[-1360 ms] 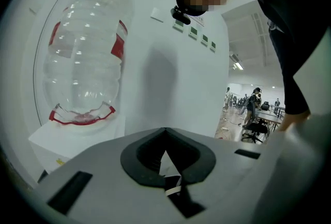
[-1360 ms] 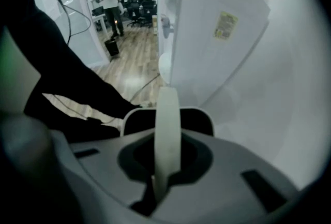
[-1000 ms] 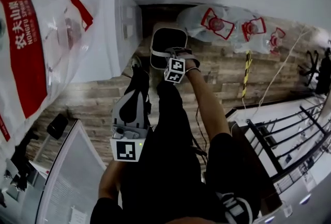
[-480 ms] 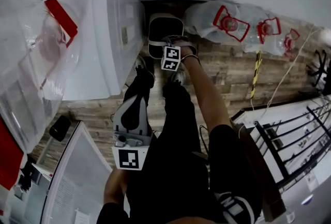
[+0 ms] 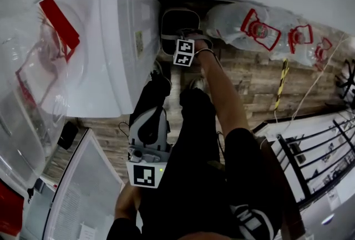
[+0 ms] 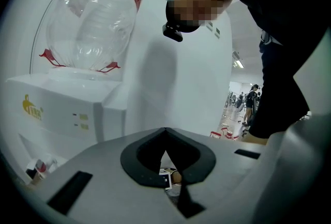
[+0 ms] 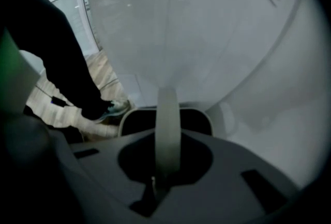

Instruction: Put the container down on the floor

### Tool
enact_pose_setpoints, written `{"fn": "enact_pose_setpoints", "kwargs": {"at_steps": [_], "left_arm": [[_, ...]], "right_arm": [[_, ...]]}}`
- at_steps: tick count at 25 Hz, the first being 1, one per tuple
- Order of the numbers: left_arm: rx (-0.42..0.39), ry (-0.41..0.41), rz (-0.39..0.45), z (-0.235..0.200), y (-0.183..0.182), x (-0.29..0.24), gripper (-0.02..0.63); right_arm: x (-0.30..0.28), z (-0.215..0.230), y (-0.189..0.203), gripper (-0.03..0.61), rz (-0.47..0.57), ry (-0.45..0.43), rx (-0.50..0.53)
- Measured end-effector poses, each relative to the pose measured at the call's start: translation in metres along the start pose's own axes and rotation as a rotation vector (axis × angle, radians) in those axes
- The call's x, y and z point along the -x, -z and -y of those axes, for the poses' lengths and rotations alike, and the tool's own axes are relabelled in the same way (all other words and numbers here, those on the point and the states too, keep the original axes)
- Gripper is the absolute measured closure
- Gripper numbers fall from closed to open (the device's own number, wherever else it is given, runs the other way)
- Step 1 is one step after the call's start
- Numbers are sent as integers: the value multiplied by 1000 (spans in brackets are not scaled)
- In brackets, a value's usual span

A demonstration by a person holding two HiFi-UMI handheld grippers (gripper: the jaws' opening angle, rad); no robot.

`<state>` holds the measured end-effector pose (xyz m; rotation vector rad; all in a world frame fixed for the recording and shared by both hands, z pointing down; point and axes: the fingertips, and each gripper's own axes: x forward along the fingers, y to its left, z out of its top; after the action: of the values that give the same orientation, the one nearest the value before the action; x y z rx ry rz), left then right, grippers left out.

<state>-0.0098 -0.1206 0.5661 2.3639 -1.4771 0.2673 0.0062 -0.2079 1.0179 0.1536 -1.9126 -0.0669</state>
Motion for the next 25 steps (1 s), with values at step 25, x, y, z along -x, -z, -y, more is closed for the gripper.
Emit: {"fn": "enact_pose_setpoints", "kwargs": {"at_steps": [25], "left_arm": [[-12, 61, -47, 4, 17, -15, 588]], "right_arm": [[-32, 40, -3, 545, -52, 30, 33]]}}
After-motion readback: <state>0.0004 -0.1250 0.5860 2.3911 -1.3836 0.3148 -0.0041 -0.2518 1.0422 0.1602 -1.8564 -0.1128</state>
